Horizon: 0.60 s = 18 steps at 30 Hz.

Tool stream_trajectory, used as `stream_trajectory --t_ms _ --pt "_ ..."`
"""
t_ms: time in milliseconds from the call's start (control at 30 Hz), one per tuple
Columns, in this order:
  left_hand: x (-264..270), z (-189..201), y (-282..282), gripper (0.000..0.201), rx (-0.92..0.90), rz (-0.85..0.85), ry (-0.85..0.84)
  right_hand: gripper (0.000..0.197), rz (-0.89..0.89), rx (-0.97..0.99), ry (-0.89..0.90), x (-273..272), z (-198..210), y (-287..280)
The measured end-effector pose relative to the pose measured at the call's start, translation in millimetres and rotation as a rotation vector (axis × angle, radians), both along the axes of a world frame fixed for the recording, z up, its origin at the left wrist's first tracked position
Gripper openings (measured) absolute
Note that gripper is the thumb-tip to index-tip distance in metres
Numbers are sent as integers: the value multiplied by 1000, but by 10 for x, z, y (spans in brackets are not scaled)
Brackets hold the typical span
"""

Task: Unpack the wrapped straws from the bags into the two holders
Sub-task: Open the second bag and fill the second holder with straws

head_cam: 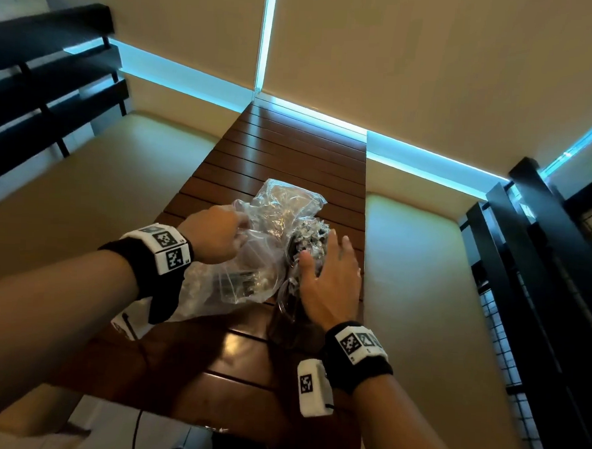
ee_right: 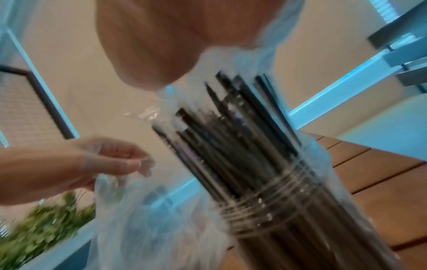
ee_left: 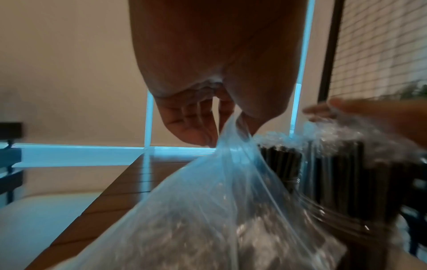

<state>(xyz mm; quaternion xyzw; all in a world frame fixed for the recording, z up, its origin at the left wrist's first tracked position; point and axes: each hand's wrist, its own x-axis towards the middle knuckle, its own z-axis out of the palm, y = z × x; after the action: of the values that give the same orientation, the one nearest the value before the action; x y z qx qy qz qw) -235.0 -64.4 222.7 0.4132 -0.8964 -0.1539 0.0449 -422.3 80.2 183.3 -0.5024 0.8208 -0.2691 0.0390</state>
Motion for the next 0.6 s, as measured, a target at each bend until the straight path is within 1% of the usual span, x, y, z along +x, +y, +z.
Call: stream_trajectory --t_ms 67,100,133,167,200,233,267,333,433,467,533,600 --pt "-53 16 146 55 -144 -80 -46 66 -91 -303 -174 -116 11 79" --pt "-88 26 235 69 -209 -153 -53 62 -141 -388 -296 -172 -11 115" --pt "-139 43 338 82 -224 -234 -64 59 -172 -408 -448 -216 -47 142" --pt "-206 47 440 94 -177 -303 -70 57 -182 -385 -594 -242 -76 163" --pt "-289 31 533 104 -84 -335 -77 57 -174 -350 -686 -258 -109 165" --pt "-383 4 630 111 18 -340 -78 57 -164 -325 -722 -258 -123 161" --pt "-477 -35 719 113 88 -330 -64 55 -156 -316 -733 -246 -131 156" --pt "-623 -146 844 116 154 -293 21 48 -142 -335 -770 -189 -141 144" --pt "-713 -330 945 123 207 -230 215 35 -93 -365 -824 -120 -171 173" --pt "-718 -397 971 122 215 -209 294 31 -82 -392 -848 -113 -194 189" --pt "-726 -515 1014 109 211 -178 458 27 -44 -451 -919 -100 -237 229" --pt "-756 -560 1057 94 209 -166 579 34 38 -434 -943 -111 -302 246"
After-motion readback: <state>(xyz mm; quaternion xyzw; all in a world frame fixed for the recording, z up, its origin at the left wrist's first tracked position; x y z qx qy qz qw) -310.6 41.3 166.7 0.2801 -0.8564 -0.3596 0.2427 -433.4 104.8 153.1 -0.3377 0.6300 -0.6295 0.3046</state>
